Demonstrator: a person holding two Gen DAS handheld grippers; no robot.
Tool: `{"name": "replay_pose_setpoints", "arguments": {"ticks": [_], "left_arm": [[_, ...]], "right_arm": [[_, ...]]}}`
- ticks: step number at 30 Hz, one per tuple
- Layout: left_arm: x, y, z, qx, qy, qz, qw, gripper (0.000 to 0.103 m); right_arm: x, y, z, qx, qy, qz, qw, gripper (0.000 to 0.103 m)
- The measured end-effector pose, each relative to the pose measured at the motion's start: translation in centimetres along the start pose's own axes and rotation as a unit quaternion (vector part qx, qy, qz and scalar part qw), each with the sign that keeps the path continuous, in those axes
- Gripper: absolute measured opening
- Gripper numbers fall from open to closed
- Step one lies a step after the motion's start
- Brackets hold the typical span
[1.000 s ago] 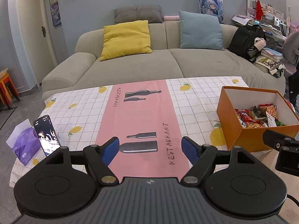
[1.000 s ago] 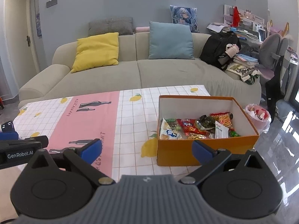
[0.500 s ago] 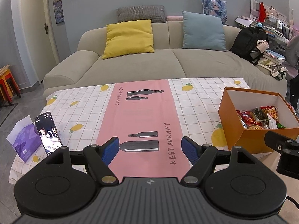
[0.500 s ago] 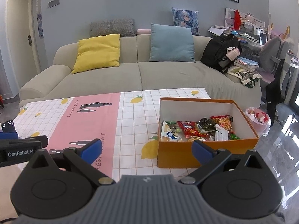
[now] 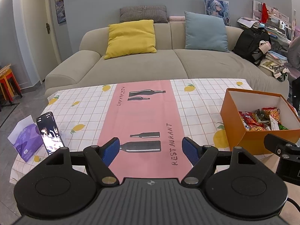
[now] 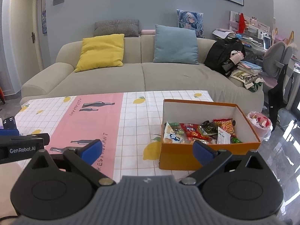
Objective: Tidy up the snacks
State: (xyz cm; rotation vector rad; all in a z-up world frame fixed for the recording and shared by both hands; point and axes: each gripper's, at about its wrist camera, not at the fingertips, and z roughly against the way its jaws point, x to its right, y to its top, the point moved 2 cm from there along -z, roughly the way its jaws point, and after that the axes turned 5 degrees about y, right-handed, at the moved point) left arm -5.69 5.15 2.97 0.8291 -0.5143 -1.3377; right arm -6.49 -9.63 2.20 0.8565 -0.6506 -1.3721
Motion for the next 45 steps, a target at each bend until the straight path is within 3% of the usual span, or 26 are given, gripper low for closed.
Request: {"name": "replay_pose_setpoints", "arguments": {"ticks": [45], "left_arm": [[0.03, 0.08, 0.41, 0.005, 0.002, -0.003, 1.0000, 0.089]], "right_arm": [[-0.25, -0.16, 0.02, 0.004, 0.000, 0.007, 1.000, 0.100]]}}
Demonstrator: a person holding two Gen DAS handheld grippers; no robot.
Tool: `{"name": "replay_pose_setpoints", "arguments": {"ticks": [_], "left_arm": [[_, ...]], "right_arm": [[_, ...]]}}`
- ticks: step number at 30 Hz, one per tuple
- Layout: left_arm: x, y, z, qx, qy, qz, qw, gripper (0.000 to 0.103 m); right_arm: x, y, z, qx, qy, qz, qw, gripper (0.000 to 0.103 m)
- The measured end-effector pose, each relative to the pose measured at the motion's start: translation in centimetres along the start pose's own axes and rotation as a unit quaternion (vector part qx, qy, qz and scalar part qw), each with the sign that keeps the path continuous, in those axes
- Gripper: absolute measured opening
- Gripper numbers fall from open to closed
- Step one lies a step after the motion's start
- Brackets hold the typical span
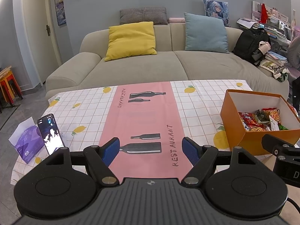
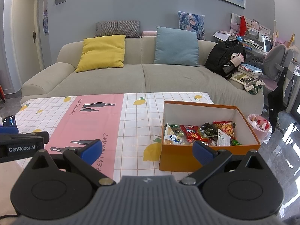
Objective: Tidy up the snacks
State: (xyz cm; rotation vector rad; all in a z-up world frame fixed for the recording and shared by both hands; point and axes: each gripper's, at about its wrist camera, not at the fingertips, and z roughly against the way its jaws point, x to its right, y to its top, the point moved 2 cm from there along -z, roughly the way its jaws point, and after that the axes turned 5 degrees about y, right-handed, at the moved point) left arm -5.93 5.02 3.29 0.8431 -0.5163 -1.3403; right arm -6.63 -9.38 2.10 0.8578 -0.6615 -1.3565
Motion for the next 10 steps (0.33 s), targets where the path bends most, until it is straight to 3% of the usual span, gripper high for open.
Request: {"name": "replay_pose_setpoints", "arguments": {"ticks": [10], "left_arm": [[-0.07, 0.18, 0.15, 0.007, -0.009, 0.001, 0.9999, 0.088]], "right_arm": [[0.01, -0.02, 0.02, -0.001, 0.000, 0.001, 1.000, 0.100]]}}
